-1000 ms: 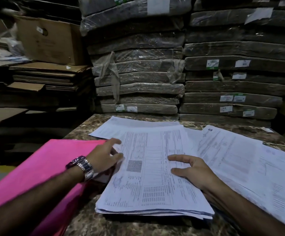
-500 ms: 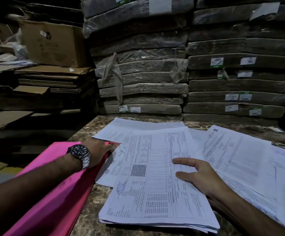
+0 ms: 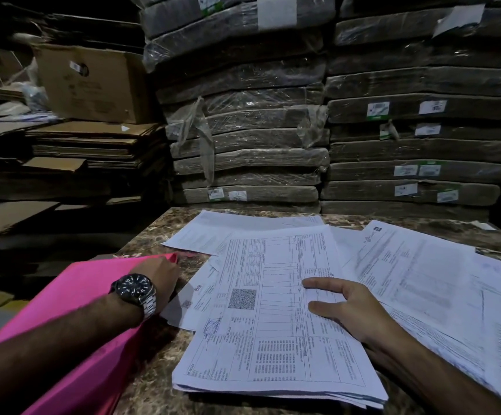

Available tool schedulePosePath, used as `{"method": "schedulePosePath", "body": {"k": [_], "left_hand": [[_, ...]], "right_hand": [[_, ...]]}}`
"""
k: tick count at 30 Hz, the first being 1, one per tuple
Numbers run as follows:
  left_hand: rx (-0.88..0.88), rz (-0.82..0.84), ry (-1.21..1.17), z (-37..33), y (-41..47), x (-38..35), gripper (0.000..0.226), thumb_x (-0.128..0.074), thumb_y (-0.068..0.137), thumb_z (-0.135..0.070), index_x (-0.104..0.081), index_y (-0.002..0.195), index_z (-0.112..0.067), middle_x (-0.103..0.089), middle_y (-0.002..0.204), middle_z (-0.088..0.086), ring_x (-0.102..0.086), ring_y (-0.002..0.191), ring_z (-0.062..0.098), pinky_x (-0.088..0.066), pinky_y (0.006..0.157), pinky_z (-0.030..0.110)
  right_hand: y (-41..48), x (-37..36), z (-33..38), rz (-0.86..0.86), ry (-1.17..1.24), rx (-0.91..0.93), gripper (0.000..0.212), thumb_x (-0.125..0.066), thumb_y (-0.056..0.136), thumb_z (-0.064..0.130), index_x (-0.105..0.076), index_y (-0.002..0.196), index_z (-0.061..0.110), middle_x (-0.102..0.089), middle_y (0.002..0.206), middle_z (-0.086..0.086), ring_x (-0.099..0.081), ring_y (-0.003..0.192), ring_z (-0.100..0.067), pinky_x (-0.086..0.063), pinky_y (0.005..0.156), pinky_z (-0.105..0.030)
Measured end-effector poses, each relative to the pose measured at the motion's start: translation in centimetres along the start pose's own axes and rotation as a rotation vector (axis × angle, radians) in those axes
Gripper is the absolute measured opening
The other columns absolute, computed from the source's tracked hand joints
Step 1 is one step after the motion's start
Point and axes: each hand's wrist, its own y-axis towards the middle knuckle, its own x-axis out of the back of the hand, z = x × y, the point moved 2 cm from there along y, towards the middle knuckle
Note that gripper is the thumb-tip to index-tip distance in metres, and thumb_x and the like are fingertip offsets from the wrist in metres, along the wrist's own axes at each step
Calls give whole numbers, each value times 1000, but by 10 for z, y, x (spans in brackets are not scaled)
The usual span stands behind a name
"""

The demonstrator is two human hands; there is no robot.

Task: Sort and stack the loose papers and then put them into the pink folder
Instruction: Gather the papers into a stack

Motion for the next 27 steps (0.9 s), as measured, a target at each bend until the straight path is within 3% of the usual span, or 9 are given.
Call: {"method": "schedulePosePath", "body": {"k": [3, 6, 10, 14, 20, 24, 27], "left_hand": [[46, 27, -20, 4, -5, -2, 55, -45, 92, -10, -25, 142, 0, -54, 113, 8, -58, 92, 21, -49, 74, 27], [64, 46, -27, 8, -10, 1, 55, -51, 90, -9, -30, 140, -1, -43, 125, 10, -54, 109, 21, -48, 86, 27], [124, -11, -59, 23, -4, 23, 31, -44, 94, -9, -50, 124, -8, -55, 119, 7, -57, 108, 20, -47, 87, 25], [140, -74, -139, 30, 9, 51, 23, -54, 82, -9, -64, 103, -6, -65, 111, 9, -61, 108, 26, -49, 83, 31], [-22, -174, -314, 6, 38, 79, 40, -58, 71, -11, -66, 110, -11, -68, 109, 9, -63, 102, 29, -54, 84, 33], [-79, -143, -422, -13, 49, 91, 49, -62, 75, -14, -61, 123, -14, -66, 117, 7, -61, 109, 27, -48, 86, 28], [-57, -130, -473, -22, 53, 95, 45, -61, 74, -11, -62, 119, -13, -67, 113, 7, -62, 105, 26, -47, 75, 25]], "right_hand": [[-1, 1, 2, 8, 25, 4, 29, -71, 81, -5, -76, 99, 17, -78, 95, -1, -75, 81, -25, -60, 72, -33], [-1, 2, 7, 26, 68, 3, 30, -69, 82, -7, -75, 100, 15, -78, 91, -1, -75, 80, -26, -60, 63, -29], [-2, 7, 18, 65, 135, 17, 30, -67, 83, -8, -75, 100, 15, -78, 85, 2, -76, 75, -24, -58, 54, -25], [-2, 13, 29, 99, 168, 66, 30, -66, 83, -7, -74, 101, 16, -78, 83, 7, -76, 73, -19, -58, 53, -23], [-1, 29, 36, 112, 197, 91, 33, -65, 83, -8, -72, 105, 15, -78, 83, 5, -75, 75, -18, -57, 54, -22], [1, 40, 34, 112, 115, 61, 32, -66, 83, -8, -73, 104, 16, -77, 87, 4, -75, 74, -12, -56, 55, -18], [3, 47, 30, 113, 17, 28, 32, -69, 82, -4, -75, 103, 19, -75, 100, 5, -75, 81, -14, -56, 59, -18]]}}
